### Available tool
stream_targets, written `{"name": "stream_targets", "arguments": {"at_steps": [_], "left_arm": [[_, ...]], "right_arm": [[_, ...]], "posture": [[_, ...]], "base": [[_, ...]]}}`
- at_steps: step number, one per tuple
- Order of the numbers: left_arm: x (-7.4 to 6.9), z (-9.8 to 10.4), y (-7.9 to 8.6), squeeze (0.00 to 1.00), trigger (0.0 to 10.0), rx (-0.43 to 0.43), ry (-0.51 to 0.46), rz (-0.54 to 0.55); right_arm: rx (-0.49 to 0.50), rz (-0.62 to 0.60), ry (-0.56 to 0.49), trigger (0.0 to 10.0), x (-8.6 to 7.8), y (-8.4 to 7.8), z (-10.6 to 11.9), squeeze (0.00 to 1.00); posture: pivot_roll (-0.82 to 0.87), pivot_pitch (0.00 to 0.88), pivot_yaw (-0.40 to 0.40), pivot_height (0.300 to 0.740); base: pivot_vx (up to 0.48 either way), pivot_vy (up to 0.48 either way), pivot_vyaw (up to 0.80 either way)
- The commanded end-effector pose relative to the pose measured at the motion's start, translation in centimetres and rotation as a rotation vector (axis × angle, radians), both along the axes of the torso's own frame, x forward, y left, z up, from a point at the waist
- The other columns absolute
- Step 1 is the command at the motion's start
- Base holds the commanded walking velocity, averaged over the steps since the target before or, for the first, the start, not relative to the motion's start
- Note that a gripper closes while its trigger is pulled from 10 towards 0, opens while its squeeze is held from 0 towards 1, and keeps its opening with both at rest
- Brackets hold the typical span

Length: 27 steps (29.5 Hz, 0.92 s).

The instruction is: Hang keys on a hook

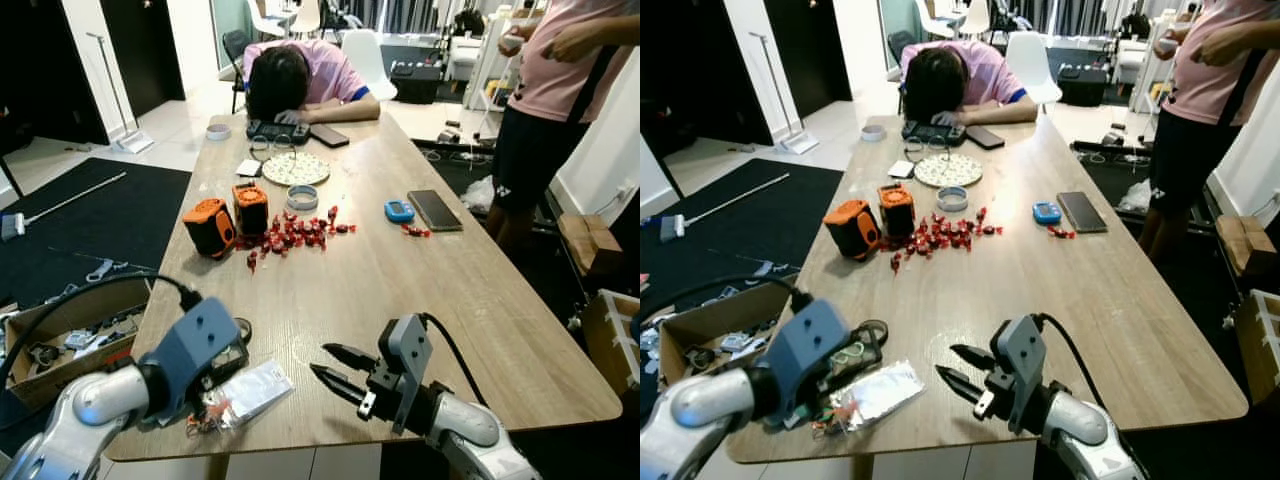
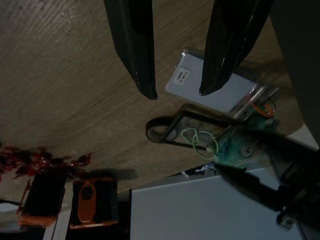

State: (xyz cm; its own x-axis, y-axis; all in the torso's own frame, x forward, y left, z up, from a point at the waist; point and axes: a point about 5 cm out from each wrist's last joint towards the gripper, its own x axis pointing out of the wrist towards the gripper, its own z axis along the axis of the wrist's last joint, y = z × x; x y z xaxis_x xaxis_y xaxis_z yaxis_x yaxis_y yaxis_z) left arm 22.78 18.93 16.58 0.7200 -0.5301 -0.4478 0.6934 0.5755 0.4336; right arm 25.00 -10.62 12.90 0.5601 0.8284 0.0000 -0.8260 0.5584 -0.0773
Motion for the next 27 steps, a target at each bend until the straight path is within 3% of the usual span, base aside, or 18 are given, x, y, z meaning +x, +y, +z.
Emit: {"name": "stream_targets", "arguments": {"at_steps": [1,10,15,18,19,21,22,24,25,26,27], "left_arm": [[-0.4,-0.7,1.0,0.0,10.0,0.07,0.039,-0.019],[-1.3,-2.0,3.8,0.0,9.7,0.21,0.122,-0.066],[-1.1,-2.1,4.2,0.0,9.9,0.235,0.119,-0.061],[-0.9,-2.1,4.1,0.0,9.1,0.229,0.108,-0.059],[-0.8,-1.9,3.9,0.0,8.1,0.204,0.099,-0.068],[-0.8,-1.8,3.8,0.0,7.8,0.192,0.097,-0.073],[-0.8,-1.8,3.7,0.0,4.8,0.186,0.097,-0.076],[-0.8,-1.8,3.7,0.0,4.6,0.183,0.096,-0.079],[-0.8,-1.9,3.6,0.0,1.1,0.182,0.099,-0.084],[-0.9,-2.1,3.5,0.0,0.0,0.181,0.103,-0.091],[-0.9,-2.2,3.5,0.0,0.0,0.177,0.107,-0.096]], "right_arm": [[0.011,0.008,0.009,10.0,-0.1,0.0,0.1,0.0],[0.012,0.002,0.013,10.0,-0.1,-0.2,0.1,0.0],[0.015,-0.001,0.013,10.0,-0.2,-0.1,0.2,0.0],[0.016,-0.001,0.013,10.0,-0.2,-0.1,0.2,0.0],[0.016,-0.003,0.013,10.0,-0.2,-0.2,0.2,0.0],[0.016,-0.004,0.012,10.0,-0.1,-0.2,0.2,0.0],[0.017,-0.004,0.012,10.0,-0.1,-0.2,0.2,0.0],[0.017,-0.004,0.013,10.0,-0.1,-0.2,0.2,0.0],[0.017,-0.003,0.013,10.0,-0.1,-0.2,0.2,0.0],[0.017,-0.002,0.013,10.0,-0.1,-0.2,0.2,0.0],[0.017,-0.001,0.013,10.0,-0.1,-0.2,0.2,0.0]], "posture": [[0.09,0.076,0.008,0.74],[0.08,0.082,0.013,0.74],[0.08,0.081,0.014,0.74],[0.08,0.08,0.015,0.74],[0.08,0.079,0.013,0.74],[0.08,0.079,0.013,0.74],[0.08,0.078,0.013,0.74],[0.08,0.078,0.013,0.74],[0.08,0.078,0.013,0.74],[0.08,0.078,0.013,0.74],[0.08,0.078,0.013,0.74]], "base": [[0.0,0.0,0.0],[0.0,0.0,0.0],[0.0,0.0,0.0],[0.0,0.0,0.0],[0.0,0.0,0.0],[0.0,0.0,0.0],[0.0,0.0,0.0],[0.0,0.0,0.0],[0.0,0.0,0.0],[0.0,0.0,0.0],[0.0,0.0,0.0]]}}
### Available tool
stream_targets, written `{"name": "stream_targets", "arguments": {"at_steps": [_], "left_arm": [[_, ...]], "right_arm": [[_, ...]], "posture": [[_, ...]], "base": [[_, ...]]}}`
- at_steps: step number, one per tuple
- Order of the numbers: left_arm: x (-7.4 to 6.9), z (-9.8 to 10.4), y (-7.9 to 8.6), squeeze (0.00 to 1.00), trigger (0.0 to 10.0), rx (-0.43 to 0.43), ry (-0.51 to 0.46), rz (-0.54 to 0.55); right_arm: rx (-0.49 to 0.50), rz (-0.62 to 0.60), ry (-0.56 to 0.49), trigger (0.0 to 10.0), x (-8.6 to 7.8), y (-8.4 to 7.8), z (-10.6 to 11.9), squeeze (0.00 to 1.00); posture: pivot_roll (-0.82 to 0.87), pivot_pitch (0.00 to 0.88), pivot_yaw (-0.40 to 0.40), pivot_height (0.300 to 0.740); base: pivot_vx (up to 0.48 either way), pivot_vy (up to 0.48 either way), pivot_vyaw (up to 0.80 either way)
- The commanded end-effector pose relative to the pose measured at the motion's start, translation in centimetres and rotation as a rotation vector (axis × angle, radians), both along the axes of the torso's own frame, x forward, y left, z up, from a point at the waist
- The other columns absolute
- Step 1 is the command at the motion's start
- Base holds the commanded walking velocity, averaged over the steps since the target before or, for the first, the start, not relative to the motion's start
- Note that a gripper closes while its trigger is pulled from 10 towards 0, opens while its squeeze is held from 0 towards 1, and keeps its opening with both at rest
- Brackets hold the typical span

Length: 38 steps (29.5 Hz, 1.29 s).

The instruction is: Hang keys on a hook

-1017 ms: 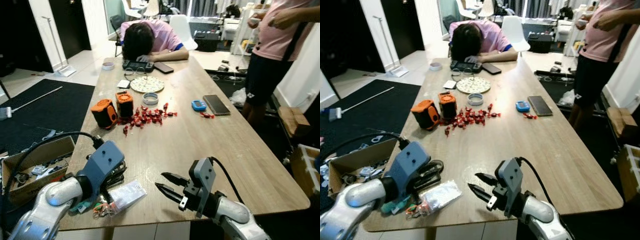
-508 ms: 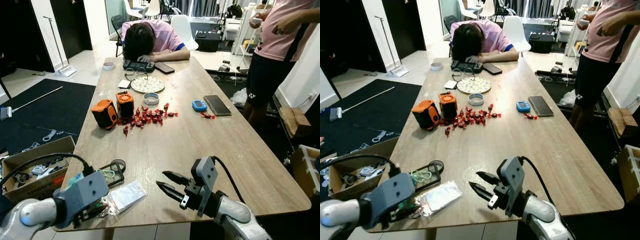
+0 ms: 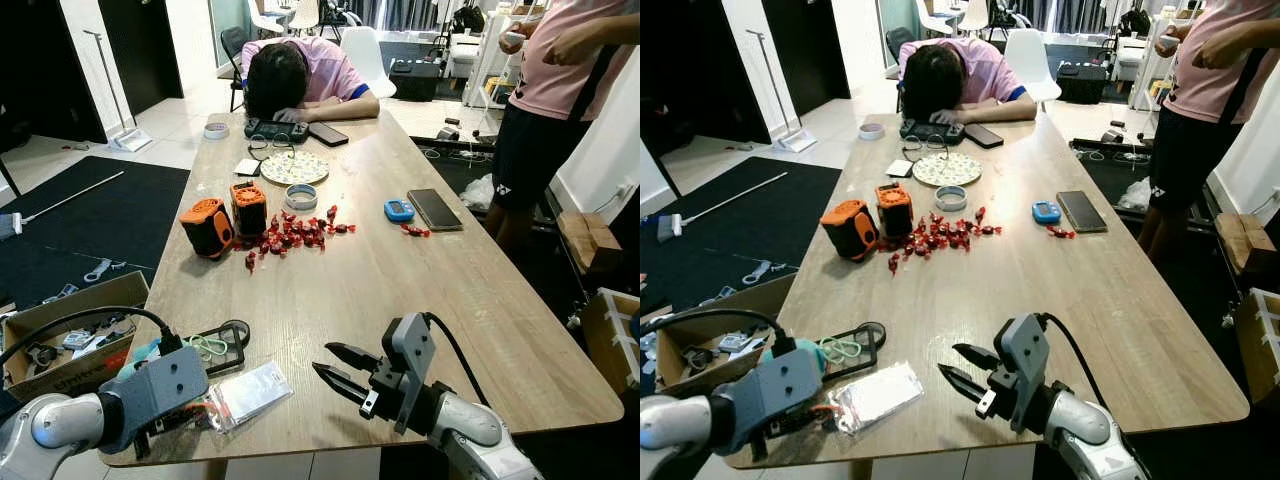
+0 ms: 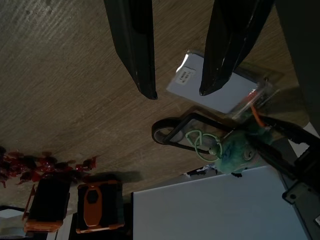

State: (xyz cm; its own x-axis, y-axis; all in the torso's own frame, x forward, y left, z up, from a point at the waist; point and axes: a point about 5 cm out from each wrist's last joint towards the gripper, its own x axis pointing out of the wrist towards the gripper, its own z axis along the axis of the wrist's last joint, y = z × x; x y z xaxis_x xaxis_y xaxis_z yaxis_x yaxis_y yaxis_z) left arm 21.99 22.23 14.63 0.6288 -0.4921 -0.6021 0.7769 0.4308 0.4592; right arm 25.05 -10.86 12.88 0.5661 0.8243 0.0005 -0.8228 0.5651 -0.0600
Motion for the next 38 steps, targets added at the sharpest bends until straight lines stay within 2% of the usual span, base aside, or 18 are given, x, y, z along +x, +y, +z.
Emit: {"name": "stream_targets", "arguments": {"at_steps": [1,8,10,11,12,13,14,18,19,20,21,22,25,28,30,32,35,38], "left_arm": [[-0.3,-0.3,0.0,0.0,0.0,-0.011,0.022,-0.013],[-0.3,0.1,-1.2,0.0,0.0,-0.106,0.018,-0.017],[0.0,0.5,-2.2,0.0,4.0,-0.175,-0.001,-0.01],[0.0,0.5,-2.2,0.0,4.0,-0.175,-0.001,-0.01],[0.1,0.7,-2.5,0.0,7.2,-0.194,-0.01,-0.007],[0.1,0.7,-2.5,0.0,7.2,-0.194,-0.01,-0.007],[0.3,0.8,-2.8,0.0,10.0,-0.21,-0.02,-0.001],[0.8,1.3,-3.0,0.0,10.0,-0.263,-0.052,0.027],[1.4,2.4,-3.2,0.0,10.0,-0.36,-0.096,0.064],[1.4,2.4,-3.2,0.0,10.0,-0.36,-0.096,0.064],[2.2,3.9,-3.5,0.0,10.0,-0.498,-0.147,0.104],[2.2,3.9,-3.5,0.0,10.0,-0.498,-0.147,0.104],[3.2,8.0,-4.8,0.0,10.0,-0.951,-0.237,0.166],[3.2,8.5,-5.4,0.0,10.0,-1.043,-0.235,0.167],[3.2,8.5,-6.6,0.0,10.0,-1.219,-0.178,0.196],[3.5,8.3,-7.0,0.0,10.0,-1.297,-0.146,0.242],[3.4,8.1,-7.9,0.0,10.0,-1.33,-0.125,0.259],[4.3,7.9,-8.2,0.0,10.0,-0.987,-0.357,0.352]], "right_arm": [[0.007,0.006,-0.002,10.0,-0.1,0.1,0.3,0.0],[0.005,0.009,-0.002,10.0,-0.1,0.1,0.2,0.0],[0.004,0.012,-0.003,10.0,0.0,0.1,0.3,0.0],[0.004,0.012,-0.003,10.0,0.0,0.1,0.3,0.0],[0.003,0.013,-0.004,10.0,0.0,0.1,0.3,0.0],[0.003,0.013,-0.004,10.0,0.0,0.1,0.3,0.0],[0.003,0.014,-0.005,10.0,0.1,0.1,0.3,0.0],[0.0,0.015,-0.007,10.0,0.2,0.1,0.4,0.0],[-0.001,0.015,-0.008,10.0,0.2,0.0,0.4,0.0],[-0.001,0.015,-0.008,10.0,0.2,0.0,0.4,0.0],[-0.003,0.015,-0.008,10.0,0.2,0.0,0.4,0.0],[-0.003,0.015,-0.008,10.0,0.2,0.0,0.4,0.0],[-0.001,0.016,-0.01,10.0,0.3,0.2,0.4,0.0],[0.0,0.016,-0.012,10.0,0.3,0.2,0.4,0.0],[0.001,0.01,-0.015,10.0,0.5,0.2,0.4,0.0],[0.001,0.005,-0.016,10.0,0.5,0.2,0.4,0.0],[0.004,0.0,-0.017,10.0,0.6,0.2,0.4,0.0],[0.007,-0.024,-0.027,10.0,0.7,0.2,0.4,0.0]], "posture": [[0.08,0.077,0.012,0.74],[0.08,0.075,0.009,0.74],[0.08,0.07,0.005,0.74],[0.08,0.07,0.005,0.74],[0.08,0.07,0.005,0.74],[0.08,0.07,0.005,0.74],[0.08,0.068,0.004,0.74],[0.08,0.064,0.002,0.74],[0.08,0.062,0.002,0.74],[0.08,0.062,0.002,0.74],[0.08,0.06,0.002,0.74],[0.08,0.06,0.002,0.74],[0.08,0.058,0.001,0.74],[0.08,0.056,0.001,0.74],[0.09,0.059,0.001,0.74],[0.09,0.059,0.001,0.74],[0.08,0.061,0.003,0.74],[0.08,0.064,0.001,0.74]], "base": [[0.0,0.0,0.0],[0.0,0.0,0.0],[0.0,0.0,0.0],[0.0,0.0,0.0],[0.0,0.0,0.0],[0.0,0.0,0.0],[0.0,0.0,0.0],[0.0,0.0,0.0],[0.0,0.0,0.0],[0.0,0.0,0.0],[0.0,0.0,0.0],[0.0,0.0,0.0],[0.0,0.0,0.0],[0.0,0.0,0.0],[0.0,0.0,0.0],[0.0,0.0,0.0],[0.0,0.0,0.0],[0.0,0.0,0.0]]}}
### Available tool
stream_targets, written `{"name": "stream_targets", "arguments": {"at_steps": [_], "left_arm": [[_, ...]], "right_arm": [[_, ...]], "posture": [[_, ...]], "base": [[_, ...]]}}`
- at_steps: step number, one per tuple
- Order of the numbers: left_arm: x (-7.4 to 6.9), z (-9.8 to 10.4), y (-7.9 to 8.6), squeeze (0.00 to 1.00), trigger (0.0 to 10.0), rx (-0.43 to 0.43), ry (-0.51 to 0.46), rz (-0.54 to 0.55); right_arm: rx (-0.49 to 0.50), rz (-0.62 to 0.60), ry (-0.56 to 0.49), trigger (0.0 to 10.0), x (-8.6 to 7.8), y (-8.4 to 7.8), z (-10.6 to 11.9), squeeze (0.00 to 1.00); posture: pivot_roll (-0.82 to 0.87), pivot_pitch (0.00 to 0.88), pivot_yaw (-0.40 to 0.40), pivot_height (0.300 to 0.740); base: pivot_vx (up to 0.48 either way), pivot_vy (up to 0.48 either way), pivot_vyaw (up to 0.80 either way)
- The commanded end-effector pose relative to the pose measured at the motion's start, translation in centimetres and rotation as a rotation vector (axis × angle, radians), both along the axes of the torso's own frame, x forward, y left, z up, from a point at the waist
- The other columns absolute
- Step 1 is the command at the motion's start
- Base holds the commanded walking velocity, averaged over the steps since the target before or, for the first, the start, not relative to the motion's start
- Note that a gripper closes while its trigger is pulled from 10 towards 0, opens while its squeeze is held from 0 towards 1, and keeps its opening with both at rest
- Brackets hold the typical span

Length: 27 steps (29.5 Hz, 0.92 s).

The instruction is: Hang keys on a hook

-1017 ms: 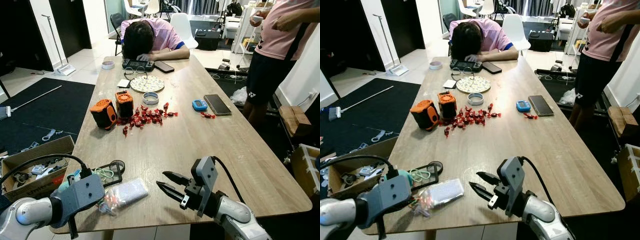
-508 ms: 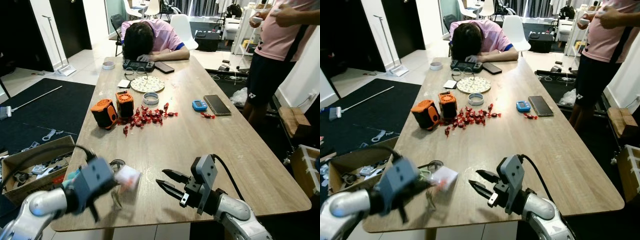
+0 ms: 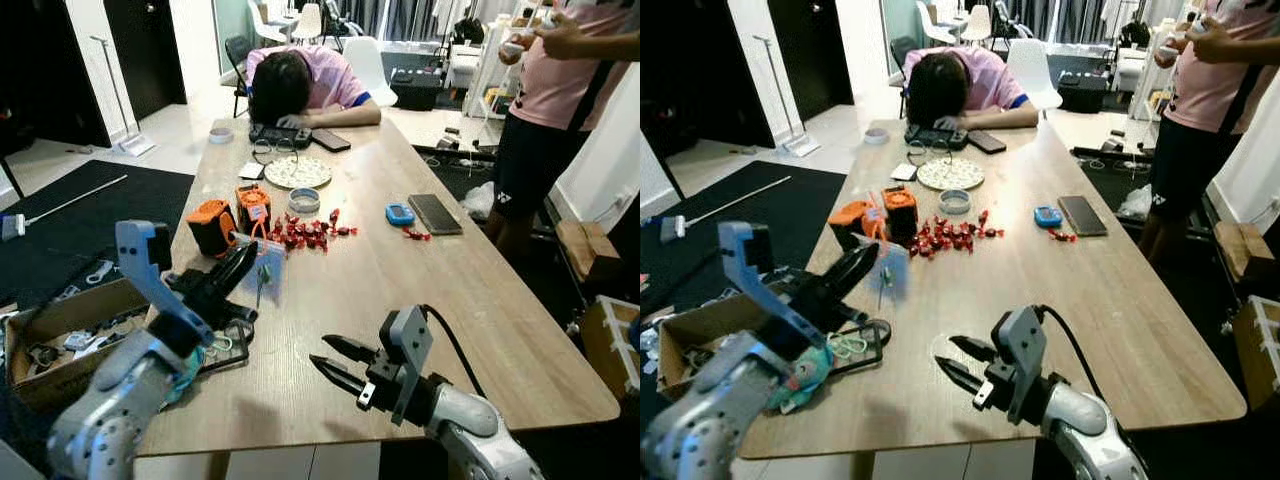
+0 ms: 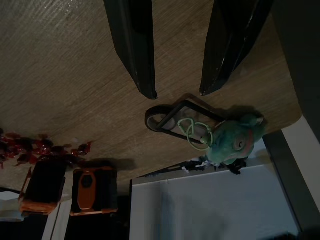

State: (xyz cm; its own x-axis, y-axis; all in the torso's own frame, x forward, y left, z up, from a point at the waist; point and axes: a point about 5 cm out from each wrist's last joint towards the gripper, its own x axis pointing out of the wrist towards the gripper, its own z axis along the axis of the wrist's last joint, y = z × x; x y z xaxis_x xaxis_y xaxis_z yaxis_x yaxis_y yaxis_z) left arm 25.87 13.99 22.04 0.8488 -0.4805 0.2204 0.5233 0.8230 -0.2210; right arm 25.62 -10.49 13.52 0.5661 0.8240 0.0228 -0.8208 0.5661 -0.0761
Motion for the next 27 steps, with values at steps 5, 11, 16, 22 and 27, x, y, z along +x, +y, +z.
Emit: {"name": "stream_targets", "arguments": {"at_steps": [5,11,16,22,27], "left_arm": [[0.5,0.6,0.3,0.0,10.0,0.497,-0.235,0.232],[-0.4,-0.6,0.3,0.0,10.0,0.582,-0.271,0.28],[-1.4,-2.4,-0.1,0.0,10.0,0.591,-0.21,0.29],[-1.3,-3.8,-0.6,0.0,10.0,0.527,-0.111,0.326],[-1.1,-4.0,-0.6,0.0,10.0,0.523,-0.113,0.349]], "right_arm": [[0.018,-0.094,-0.03,10.0,0.7,-0.3,0.1,0.0],[0.08,-0.274,-0.072,10.0,1.6,-0.8,0.3,0.0],[0.101,-0.421,-0.107,10.0,1.7,-1.5,0.3,0.0],[0.122,-0.547,-0.153,10.0,1.8,-2.7,0.7,0.0],[0.13,-0.57,-0.173,10.0,1.9,-2.8,0.8,0.0]], "posture": [[0.08,0.065,0.0,0.74],[0.08,0.069,-0.001,0.74],[0.08,0.077,-0.008,0.74],[0.07,0.077,-0.012,0.74],[0.07,0.078,-0.011,0.74]], "base": [[0.0,0.0,0.0],[0.0,0.0,0.0],[0.0,0.0,0.0],[0.0,0.0,0.0],[0.0,0.0,0.0]]}}
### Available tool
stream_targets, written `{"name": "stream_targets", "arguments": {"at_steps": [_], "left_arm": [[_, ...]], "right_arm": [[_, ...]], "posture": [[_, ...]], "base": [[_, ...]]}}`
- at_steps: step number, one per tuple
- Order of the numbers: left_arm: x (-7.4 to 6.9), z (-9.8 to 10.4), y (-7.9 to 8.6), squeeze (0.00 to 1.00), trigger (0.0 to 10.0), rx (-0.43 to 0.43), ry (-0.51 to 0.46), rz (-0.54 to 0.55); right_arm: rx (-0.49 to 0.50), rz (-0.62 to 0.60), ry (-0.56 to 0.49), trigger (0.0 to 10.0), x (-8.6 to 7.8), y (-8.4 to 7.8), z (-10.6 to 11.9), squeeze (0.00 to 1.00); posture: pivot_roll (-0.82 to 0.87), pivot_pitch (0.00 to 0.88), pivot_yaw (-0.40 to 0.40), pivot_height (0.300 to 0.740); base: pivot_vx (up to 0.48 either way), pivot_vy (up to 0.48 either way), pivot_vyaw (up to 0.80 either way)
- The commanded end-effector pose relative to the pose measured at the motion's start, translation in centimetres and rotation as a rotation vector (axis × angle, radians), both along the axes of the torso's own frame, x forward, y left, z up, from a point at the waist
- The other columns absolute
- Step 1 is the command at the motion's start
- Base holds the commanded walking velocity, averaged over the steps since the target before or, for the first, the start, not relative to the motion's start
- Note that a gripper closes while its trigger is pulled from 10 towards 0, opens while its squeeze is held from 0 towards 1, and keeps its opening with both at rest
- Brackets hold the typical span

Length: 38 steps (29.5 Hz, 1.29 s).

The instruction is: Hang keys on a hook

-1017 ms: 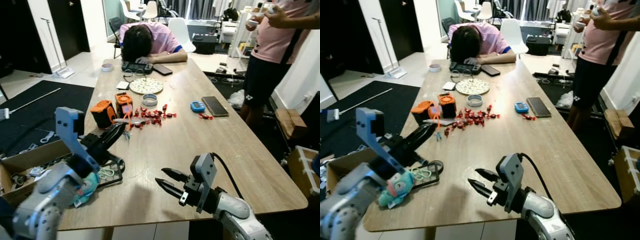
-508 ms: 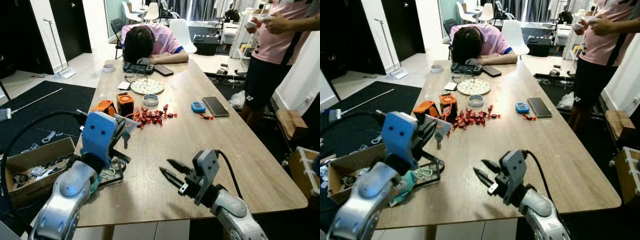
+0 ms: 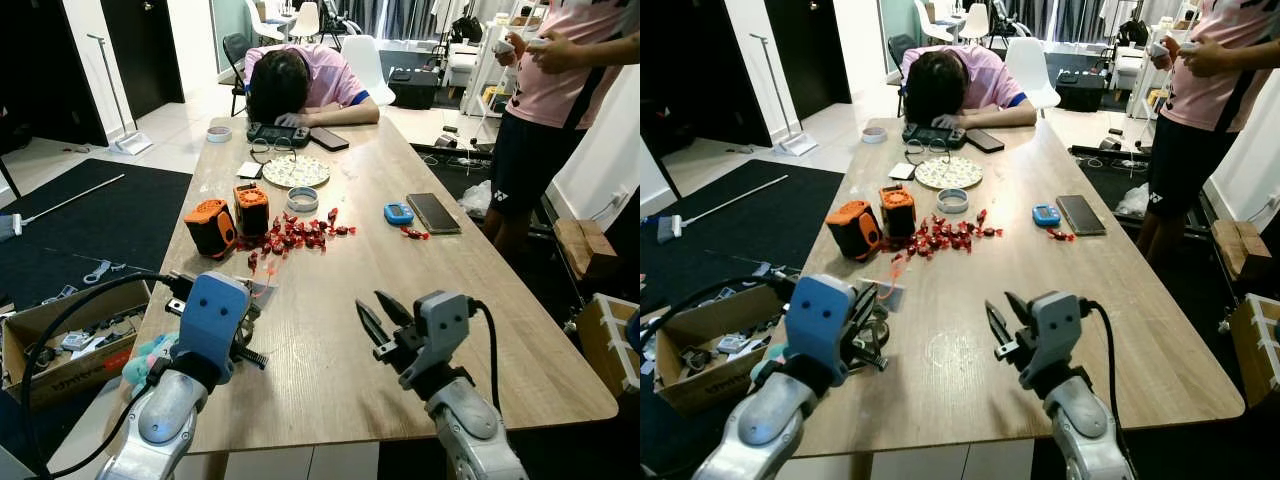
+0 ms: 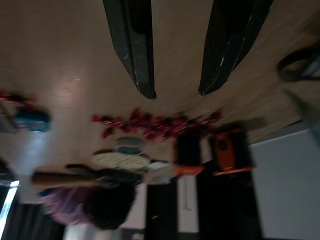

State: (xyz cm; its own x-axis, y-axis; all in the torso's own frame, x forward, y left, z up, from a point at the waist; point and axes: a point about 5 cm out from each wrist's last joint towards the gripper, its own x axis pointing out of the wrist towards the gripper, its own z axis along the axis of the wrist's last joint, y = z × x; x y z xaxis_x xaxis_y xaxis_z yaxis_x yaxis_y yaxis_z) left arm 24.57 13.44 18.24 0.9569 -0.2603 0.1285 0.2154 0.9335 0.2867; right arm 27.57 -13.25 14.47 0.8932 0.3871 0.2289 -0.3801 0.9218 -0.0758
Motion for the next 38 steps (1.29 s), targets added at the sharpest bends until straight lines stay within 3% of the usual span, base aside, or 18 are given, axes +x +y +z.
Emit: {"name": "stream_targets", "arguments": {"at_steps": [1,12,38], "left_arm": [[0.22,-0.28,-0.07,0.0,10.0,0.008,-0.005,0.02],[-0.01,-0.59,-0.33,0.0,10.0,0.007,-0.005,0.037],[0.56,-1.16,-0.22,0.0,10.0,-0.033,0.027,0.065]], "right_arm": [[-0.005,-0.017,-0.009,10.0,-0.09,0.0,-0.13,0.0],[0.018,-0.019,-0.002,10.0,-0.43,0.87,-0.56,0.0],[0.036,-0.035,0.019,10.0,0.13,0.49,-0.86,0.0]], "posture": [[0.07,0.079,-0.009,0.74],[0.07,0.084,-0.012,0.74],[0.07,0.064,-0.013,0.74]], "base": [[0.0,0.0,0.0],[0.0,0.0,0.0],[0.0,0.0,0.0]]}}
